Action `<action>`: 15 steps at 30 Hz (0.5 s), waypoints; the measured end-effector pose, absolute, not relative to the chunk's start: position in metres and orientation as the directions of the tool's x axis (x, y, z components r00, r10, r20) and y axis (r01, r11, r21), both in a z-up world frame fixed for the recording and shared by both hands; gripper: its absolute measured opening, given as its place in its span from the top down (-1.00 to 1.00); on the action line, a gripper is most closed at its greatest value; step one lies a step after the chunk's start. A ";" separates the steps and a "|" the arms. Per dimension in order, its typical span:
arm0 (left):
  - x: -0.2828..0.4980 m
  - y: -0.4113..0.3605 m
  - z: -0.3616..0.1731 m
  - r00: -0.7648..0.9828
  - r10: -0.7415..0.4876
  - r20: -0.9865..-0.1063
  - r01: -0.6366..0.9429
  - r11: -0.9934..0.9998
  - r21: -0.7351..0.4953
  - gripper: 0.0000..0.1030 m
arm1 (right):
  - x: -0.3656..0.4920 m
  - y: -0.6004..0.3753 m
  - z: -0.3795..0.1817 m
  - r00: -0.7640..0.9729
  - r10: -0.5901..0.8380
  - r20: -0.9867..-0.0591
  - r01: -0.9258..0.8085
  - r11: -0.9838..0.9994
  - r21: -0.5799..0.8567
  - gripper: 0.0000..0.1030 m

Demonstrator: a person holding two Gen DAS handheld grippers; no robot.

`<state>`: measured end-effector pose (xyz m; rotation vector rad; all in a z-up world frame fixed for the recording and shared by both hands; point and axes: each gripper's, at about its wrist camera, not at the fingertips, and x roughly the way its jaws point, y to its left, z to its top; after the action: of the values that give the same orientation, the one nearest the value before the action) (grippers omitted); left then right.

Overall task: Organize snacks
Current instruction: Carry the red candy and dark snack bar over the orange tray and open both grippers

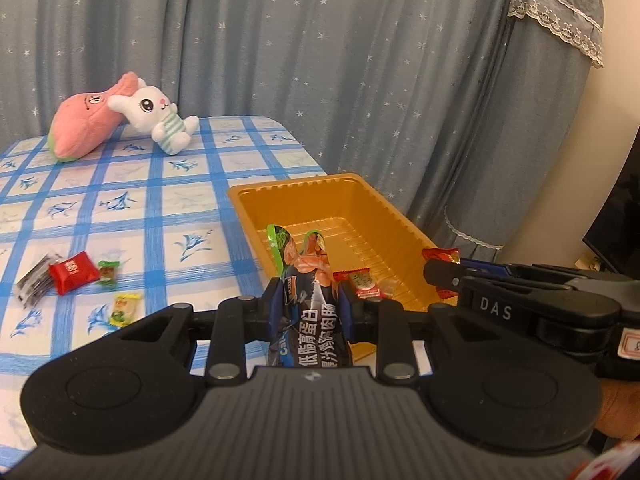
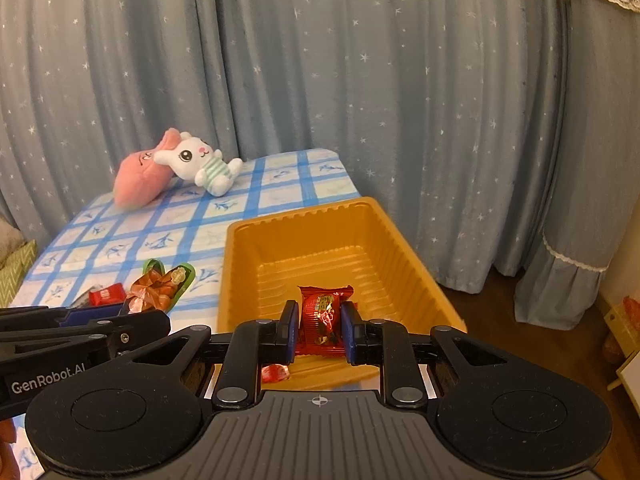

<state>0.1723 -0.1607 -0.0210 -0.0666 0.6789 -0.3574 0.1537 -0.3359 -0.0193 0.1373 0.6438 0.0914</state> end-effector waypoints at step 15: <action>0.224 -0.184 -0.043 0.686 -0.378 -0.621 0.318 0.924 -0.211 0.50 | 0.197 -0.366 -0.037 0.784 0.092 -0.614 -0.014 0.991 0.131 0.56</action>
<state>0.2244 -0.1838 -0.0426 -0.0891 0.7153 -0.3904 0.1967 -0.3658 -0.0372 0.1218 0.6673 0.0570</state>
